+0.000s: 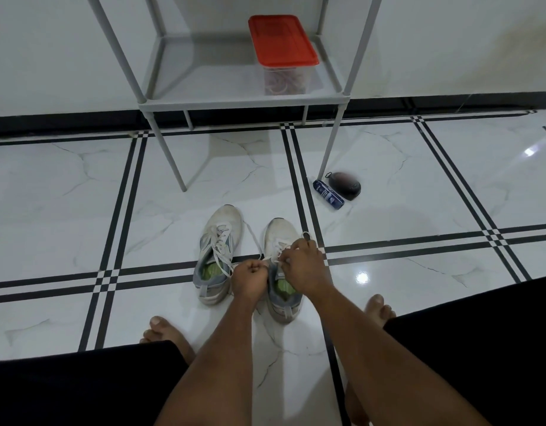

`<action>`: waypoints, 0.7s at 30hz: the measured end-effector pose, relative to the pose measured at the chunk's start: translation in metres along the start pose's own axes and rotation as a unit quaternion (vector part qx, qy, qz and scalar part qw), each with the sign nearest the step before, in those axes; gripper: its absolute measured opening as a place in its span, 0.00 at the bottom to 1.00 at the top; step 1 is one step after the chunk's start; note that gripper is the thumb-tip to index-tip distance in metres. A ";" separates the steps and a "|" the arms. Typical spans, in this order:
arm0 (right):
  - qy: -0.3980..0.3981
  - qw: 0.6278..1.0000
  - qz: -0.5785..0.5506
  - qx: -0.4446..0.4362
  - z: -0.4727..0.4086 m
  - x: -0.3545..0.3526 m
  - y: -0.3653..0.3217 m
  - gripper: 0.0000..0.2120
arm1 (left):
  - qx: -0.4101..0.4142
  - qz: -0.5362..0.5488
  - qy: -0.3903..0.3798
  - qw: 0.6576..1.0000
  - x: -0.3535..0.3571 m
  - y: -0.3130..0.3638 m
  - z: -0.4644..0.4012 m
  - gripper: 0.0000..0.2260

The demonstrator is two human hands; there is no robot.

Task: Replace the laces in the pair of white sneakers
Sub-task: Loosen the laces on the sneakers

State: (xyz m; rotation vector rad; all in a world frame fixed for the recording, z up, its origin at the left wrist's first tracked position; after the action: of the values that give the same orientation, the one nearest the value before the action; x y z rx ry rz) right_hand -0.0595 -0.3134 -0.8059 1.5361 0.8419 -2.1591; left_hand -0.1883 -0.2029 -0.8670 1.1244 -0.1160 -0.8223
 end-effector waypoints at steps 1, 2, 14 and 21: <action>0.005 1.000 -0.008 -0.005 -0.002 -0.002 0.002 0.11 | 0.002 -0.004 0.003 1.000 0.000 0.000 0.001 0.06; 0.000 1.000 -0.030 -0.008 -0.007 -0.005 0.003 0.09 | 0.001 -0.006 0.004 1.000 0.000 -0.001 0.001 0.06; 0.121 0.850 -0.439 0.265 -0.040 -0.087 0.061 0.24 | -0.014 -0.006 -0.002 1.000 0.003 -0.009 -0.007 0.08; -0.078 0.949 -0.244 0.186 -0.002 0.008 0.040 0.44 | 0.105 -0.123 0.007 0.987 0.000 0.038 0.011 0.09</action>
State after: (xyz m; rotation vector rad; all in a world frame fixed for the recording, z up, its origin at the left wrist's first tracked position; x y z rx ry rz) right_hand -0.0368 -0.3415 -0.8247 1.3926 0.8666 -2.8961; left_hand -0.1737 -0.2046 -0.8300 1.3620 -0.0532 -1.0405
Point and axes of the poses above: each hand's wrist, its own z-axis away from the middle knuckle, its own x-axis out of the palm, y = z × x, the point moved 7 cm from there along -z, towards the middle knuckle, and after that the axes turned 5 degrees about x, right-handed, at the moved point
